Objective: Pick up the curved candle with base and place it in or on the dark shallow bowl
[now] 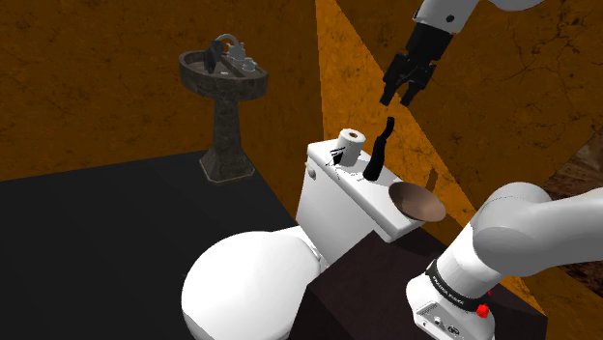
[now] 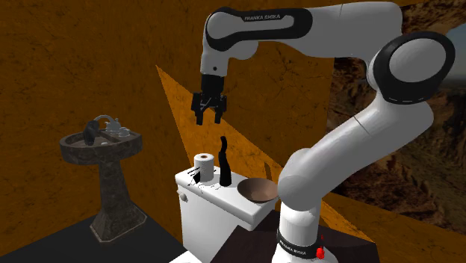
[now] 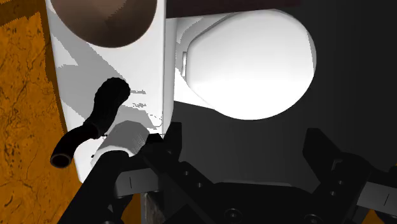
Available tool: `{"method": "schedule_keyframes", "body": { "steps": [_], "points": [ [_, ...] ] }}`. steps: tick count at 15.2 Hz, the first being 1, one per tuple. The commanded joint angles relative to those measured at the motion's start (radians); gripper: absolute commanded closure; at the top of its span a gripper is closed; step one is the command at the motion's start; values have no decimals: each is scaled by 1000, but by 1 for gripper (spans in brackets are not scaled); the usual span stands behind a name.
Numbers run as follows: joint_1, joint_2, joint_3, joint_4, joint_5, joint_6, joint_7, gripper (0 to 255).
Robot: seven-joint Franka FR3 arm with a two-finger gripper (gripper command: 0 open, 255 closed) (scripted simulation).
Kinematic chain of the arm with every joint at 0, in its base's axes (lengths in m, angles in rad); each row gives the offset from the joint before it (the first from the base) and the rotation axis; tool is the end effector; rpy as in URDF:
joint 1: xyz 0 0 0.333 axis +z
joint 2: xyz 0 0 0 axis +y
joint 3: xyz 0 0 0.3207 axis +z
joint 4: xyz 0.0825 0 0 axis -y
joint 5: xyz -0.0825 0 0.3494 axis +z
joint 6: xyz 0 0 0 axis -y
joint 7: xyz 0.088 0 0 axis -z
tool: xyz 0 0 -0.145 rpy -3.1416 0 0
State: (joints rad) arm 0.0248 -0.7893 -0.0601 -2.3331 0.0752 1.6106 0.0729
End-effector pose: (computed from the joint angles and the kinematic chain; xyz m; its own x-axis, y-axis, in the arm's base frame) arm 0.2752 -0.0044 0.5709 0.9938 -0.0956 0.0568 -0.0881 -0.9886 -0.1220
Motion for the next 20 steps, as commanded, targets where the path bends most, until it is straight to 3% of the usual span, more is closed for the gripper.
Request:
{"method": "schedule_keyframes", "body": {
  "steps": [1, 10, 20],
  "points": [
    [0, 0, 0, 0, 0, 0, 0, 0],
    [-82, 160, -101, -1, -140, 149, -89, 0],
    [-160, 384, -211, 80, -256, 306, -164, 0]
  ]
}}
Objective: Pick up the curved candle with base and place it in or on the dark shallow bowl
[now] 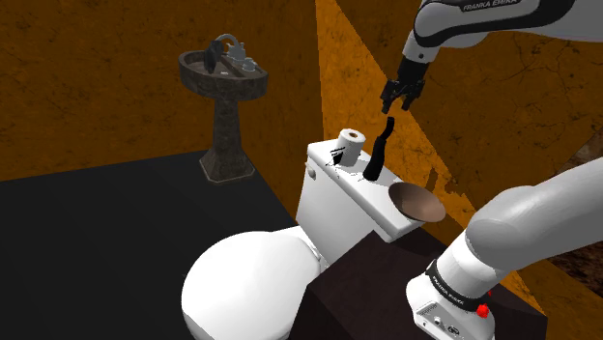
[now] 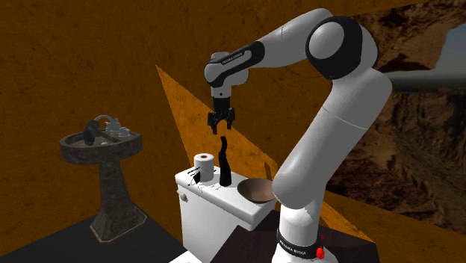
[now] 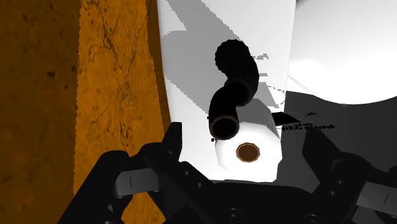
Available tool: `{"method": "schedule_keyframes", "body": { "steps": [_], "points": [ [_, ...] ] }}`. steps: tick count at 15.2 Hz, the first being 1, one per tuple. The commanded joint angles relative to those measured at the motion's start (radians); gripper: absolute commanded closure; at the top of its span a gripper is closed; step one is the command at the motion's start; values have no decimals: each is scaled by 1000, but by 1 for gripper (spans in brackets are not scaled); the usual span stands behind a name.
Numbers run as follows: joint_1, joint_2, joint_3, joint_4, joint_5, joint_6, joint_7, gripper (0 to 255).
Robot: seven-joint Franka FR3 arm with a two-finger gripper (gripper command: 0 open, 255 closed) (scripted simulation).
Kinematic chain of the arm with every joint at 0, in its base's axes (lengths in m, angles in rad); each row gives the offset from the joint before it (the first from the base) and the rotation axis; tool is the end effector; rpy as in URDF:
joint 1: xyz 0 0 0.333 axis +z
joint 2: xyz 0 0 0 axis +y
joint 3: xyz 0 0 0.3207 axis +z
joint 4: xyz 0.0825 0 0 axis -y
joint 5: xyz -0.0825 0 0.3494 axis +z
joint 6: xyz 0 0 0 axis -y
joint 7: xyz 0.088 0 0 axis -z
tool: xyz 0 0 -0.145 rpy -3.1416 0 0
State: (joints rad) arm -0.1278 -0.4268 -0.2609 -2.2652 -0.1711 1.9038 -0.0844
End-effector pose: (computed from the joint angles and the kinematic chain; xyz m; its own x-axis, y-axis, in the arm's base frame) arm 0.3614 -0.1777 0.5008 0.9722 -0.2292 0.0486 -0.2320 -0.9708 0.0618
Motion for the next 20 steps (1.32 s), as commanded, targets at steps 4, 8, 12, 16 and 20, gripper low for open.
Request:
{"method": "schedule_keyframes", "body": {
  "steps": [4, 8, 12, 16, 20],
  "points": [
    [-9, 33, -18, -32, -13, 68, -7, 0],
    [-11, 47, -25, -68, -15, 118, -7, 0],
    [-11, 47, -25, -68, -15, 118, -7, 0],
    [-11, 47, -25, -68, -15, 117, -7, 255],
    [-11, 47, -25, -68, -15, 118, -7, 255]
  ]
}}
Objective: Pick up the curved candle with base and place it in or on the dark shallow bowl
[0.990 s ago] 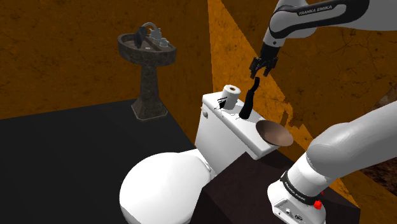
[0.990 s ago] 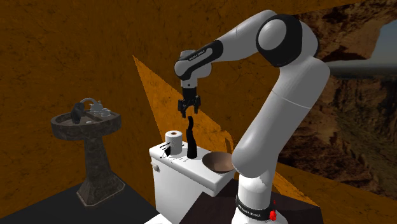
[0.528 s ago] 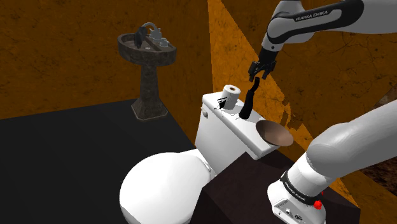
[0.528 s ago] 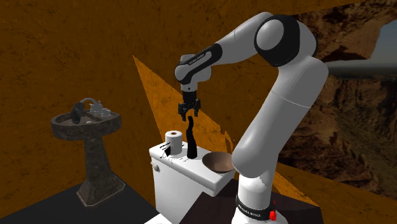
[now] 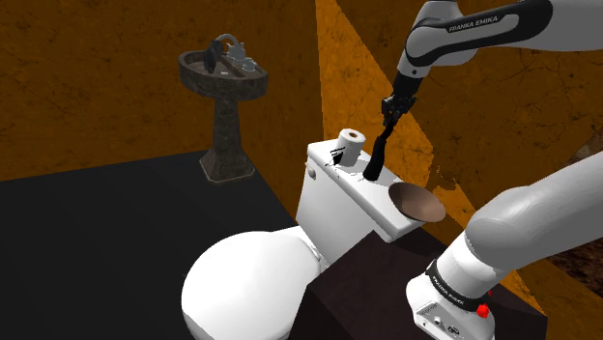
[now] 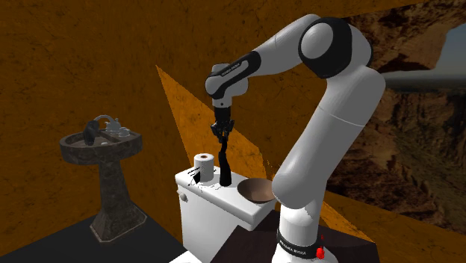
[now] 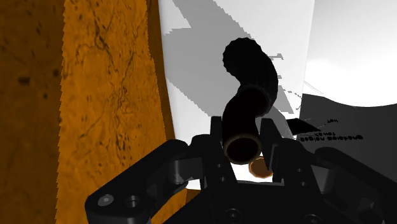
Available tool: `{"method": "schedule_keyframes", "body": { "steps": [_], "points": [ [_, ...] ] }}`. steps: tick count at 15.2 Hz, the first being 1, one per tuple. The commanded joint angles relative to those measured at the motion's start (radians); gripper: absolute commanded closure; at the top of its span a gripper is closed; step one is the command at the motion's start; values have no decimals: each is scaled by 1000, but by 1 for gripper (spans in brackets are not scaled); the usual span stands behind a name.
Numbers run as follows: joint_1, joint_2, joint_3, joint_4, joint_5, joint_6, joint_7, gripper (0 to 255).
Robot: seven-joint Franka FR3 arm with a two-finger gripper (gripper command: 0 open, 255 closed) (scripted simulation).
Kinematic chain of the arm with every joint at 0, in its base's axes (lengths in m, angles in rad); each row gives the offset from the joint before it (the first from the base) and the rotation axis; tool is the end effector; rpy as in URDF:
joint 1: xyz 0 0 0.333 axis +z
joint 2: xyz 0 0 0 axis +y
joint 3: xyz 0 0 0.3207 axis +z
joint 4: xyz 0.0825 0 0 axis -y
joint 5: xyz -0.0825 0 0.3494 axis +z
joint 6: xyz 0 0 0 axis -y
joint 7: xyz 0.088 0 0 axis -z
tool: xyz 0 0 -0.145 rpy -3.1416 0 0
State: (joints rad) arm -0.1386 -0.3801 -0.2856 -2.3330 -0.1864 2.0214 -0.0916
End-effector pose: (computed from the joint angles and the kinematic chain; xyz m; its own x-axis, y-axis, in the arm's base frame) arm 0.3673 -0.1909 0.4622 0.9707 -0.2353 0.0493 -0.2384 -0.9685 0.0721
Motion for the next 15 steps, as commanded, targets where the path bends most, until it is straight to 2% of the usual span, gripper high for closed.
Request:
{"method": "schedule_keyframes", "body": {
  "steps": [1, 5, 15],
  "points": [
    [0, 0, 0, 0, 0, 0, 0, 255],
    [0, 0, 0, 0, 0, 0, 0, 255],
    [4, -20, 13, 117, 8, -137, -8, 255]
  ]
}}
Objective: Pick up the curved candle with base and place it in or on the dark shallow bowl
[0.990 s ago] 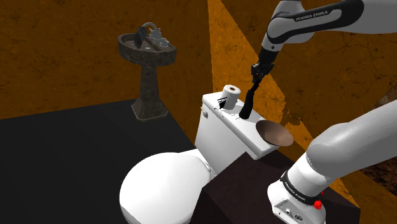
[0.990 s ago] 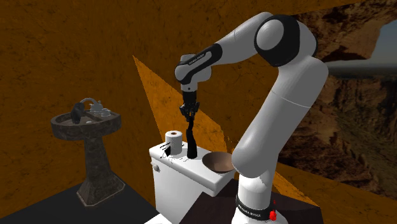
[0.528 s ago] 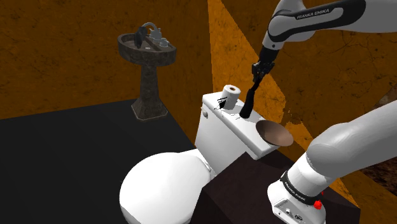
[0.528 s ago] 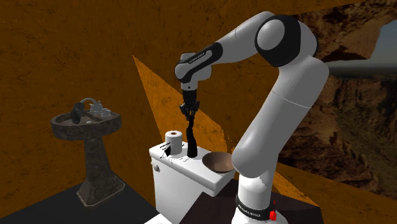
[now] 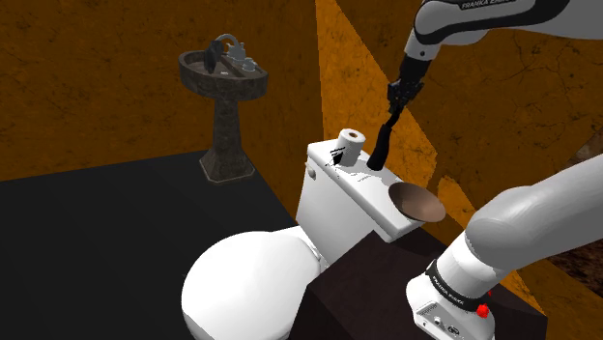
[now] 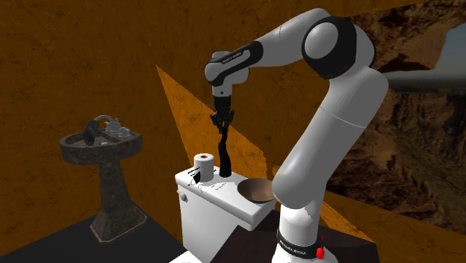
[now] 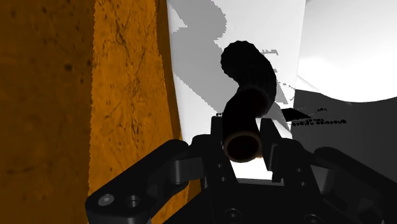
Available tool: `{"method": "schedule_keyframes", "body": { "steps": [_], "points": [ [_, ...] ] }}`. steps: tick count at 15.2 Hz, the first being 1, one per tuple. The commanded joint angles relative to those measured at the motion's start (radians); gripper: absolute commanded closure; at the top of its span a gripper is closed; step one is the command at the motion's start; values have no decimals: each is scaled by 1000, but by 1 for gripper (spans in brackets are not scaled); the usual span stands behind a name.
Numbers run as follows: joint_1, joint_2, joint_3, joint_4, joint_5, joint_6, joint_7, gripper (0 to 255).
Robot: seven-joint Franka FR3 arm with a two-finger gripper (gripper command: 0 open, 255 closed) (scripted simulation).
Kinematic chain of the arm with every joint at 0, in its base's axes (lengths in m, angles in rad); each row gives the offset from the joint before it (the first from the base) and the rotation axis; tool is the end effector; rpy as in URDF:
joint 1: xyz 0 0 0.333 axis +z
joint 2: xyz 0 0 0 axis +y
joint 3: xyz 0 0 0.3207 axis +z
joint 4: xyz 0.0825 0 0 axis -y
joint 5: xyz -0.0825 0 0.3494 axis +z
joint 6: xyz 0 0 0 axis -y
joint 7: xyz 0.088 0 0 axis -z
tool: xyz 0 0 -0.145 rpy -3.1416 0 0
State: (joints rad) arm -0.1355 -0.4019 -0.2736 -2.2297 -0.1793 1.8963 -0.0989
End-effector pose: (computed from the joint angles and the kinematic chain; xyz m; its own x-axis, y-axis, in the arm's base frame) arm 0.3651 -0.1903 0.5059 0.9707 -0.2354 0.0489 -0.2385 -0.9685 0.0721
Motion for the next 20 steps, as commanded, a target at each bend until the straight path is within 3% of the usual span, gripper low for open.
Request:
{"method": "schedule_keyframes", "body": {
  "steps": [1, 14, 20],
  "points": [
    [1, 1, 2, 26, 2, -26, -2, 255],
    [7, 10, 14, 199, 14, -189, -16, 255],
    [-15, -174, 35, 154, -16, -325, -23, 255]
  ]
}}
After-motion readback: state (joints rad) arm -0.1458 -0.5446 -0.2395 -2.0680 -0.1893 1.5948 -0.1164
